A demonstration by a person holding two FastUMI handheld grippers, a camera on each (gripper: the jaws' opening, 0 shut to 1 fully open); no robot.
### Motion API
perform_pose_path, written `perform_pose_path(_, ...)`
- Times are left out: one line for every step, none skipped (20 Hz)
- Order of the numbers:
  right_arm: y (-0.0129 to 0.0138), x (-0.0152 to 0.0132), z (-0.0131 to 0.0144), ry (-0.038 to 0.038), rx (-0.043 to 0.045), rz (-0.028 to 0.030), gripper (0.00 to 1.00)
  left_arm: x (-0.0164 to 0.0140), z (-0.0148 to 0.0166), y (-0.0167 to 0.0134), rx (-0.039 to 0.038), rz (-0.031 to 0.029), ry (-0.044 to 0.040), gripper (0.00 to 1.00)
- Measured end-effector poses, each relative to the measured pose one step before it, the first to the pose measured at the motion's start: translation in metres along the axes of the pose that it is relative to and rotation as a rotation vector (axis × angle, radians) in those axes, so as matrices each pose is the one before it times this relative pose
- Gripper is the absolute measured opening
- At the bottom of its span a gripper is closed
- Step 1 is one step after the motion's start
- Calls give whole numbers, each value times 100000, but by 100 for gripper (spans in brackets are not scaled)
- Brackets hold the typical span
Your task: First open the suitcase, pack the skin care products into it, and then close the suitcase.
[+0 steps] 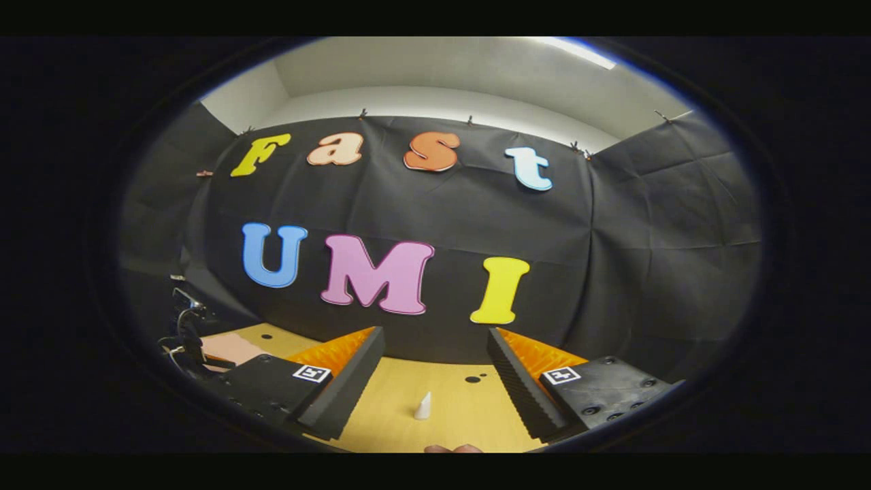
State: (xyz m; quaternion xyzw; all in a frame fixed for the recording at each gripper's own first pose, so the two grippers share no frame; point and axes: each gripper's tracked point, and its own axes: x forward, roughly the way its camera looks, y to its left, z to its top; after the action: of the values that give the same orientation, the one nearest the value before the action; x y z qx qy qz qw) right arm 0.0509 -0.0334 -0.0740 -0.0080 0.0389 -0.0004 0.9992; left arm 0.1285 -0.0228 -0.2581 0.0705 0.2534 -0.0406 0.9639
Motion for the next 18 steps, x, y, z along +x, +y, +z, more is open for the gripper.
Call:
perform_pose_path(228,1065,-1151,2452,1325,2180,96,1206,-792,-19,394,801,4062,96)
perform_pose_path(-1,1049,-822,1600,1290,1757,96,1190,-796,-81,-97,843,3834,96)
perform_pose_path(-147,997,-651,956,1094,1306,97,1085,-647,-40,-217,960,3104,96)
perform_pose_path(-203,907,-610,939,684,1397,96,1243,-399,-13,343,1106,2014,97)
perform_pose_path(-174,743,-590,1432,-9,1842,97,1022,-585,257,982,2017,2732,96)
perform_pose_path(-1,571,-465,1094,-924,2579,97,950,-287,286,1278,1667,1679,96)
perform_pose_path(-131,574,-207,540,-1900,1502,96,945,-160,414,1425,2419,1505,95)
perform_pose_path(-672,314,-172,686,-2424,313,97,861,-254,606,902,3256,1821,94)
perform_pose_path(-393,153,-110,715,-1329,247,97,710,-280,386,-218,1739,1969,94)
perform_pose_path(-158,88,128,-66,110,-11,97,755,-36,-47,-575,132,1028,94)
perform_pose_path(-271,22,266,-427,1007,-992,97,561,-107,96,207,96,1254,94)
perform_pose_path(-228,102,115,-177,1075,-1492,97,717,-221,-45,779,-222,1695,94)
perform_pose_path(-138,-52,248,163,963,-1960,97,770,-218,-2,1077,-777,2163,94)
perform_pose_path(40,-190,148,181,819,-1648,97,713,-331,58,391,-973,3190,94)
perform_pose_path(205,-182,311,33,1021,-741,97,685,-586,-477,-179,-4149,3262,94)
perform_pose_path(471,-114,495,-600,812,-222,97,-1473,-66,860,1555,2360,2762,68)
perform_pose_path(352,-93,430,-790,-106,-247,97,1254,-135,-208,-61,-2642,717,42)
perform_pose_path(238,1,268,-392,-1056,-657,97,-569,305,-121,692,-2598,151,16)
